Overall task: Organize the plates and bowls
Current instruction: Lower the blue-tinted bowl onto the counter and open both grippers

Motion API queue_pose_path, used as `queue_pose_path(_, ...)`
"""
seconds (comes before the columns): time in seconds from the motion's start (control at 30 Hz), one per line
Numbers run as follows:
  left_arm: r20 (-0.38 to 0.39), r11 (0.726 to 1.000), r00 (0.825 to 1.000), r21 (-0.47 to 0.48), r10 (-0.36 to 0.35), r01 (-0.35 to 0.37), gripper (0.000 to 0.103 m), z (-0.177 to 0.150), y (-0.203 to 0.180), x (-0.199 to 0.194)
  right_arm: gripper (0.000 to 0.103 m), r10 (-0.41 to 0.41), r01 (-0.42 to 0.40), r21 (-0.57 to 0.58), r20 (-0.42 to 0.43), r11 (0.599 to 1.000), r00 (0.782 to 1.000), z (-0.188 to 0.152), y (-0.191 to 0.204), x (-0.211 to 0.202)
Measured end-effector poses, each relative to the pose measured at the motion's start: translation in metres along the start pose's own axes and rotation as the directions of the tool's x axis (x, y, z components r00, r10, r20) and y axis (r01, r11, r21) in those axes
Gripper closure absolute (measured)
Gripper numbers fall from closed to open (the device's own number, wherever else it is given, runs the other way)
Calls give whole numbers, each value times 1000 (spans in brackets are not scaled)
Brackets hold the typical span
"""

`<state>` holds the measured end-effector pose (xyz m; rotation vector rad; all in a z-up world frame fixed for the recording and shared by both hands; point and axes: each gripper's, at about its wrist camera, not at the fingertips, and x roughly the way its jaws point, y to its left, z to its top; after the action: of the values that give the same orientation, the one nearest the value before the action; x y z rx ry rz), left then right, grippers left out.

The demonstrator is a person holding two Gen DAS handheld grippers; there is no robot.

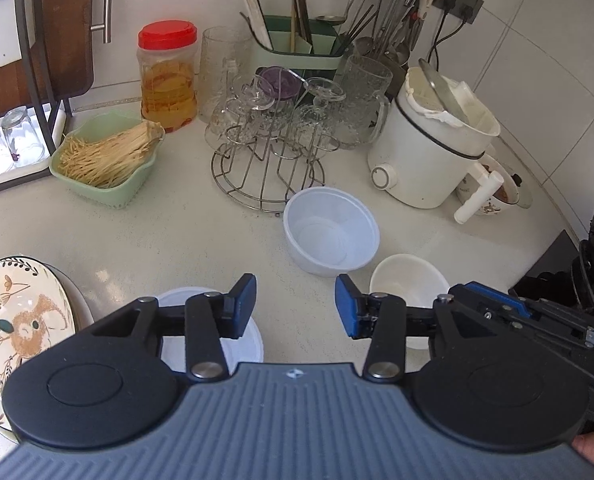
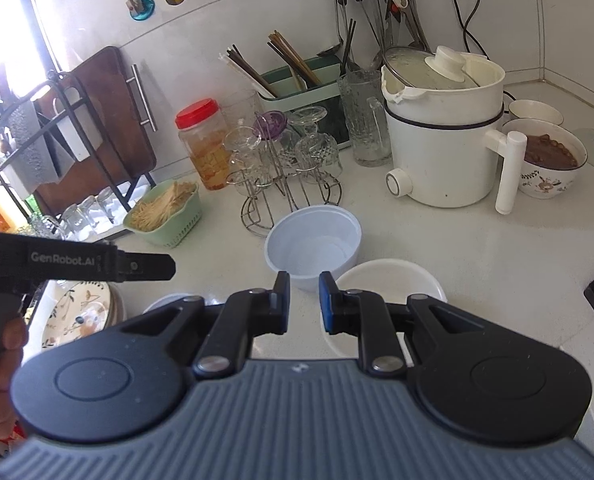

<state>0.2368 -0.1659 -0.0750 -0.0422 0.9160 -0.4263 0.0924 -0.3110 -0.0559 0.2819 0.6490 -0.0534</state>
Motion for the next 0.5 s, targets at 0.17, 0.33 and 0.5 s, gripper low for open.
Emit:
queue_pose_path(0.17,-9,1000,1000,-25,12,-12,48,9,5,19,83,10,-10,-15,-7,1000,1000,13,-4,17)
queue_pose_path(0.33,-22,999,1000,-38,1,-1,48,17,7,39,73,-5,3,-40,-39,999,999,22,-10,41)
queue_pose_path(0.5,-40,999,999,-46,-4,2,48,25,11,62,66,18,-18,0,-53,1000,998,26,-20,64)
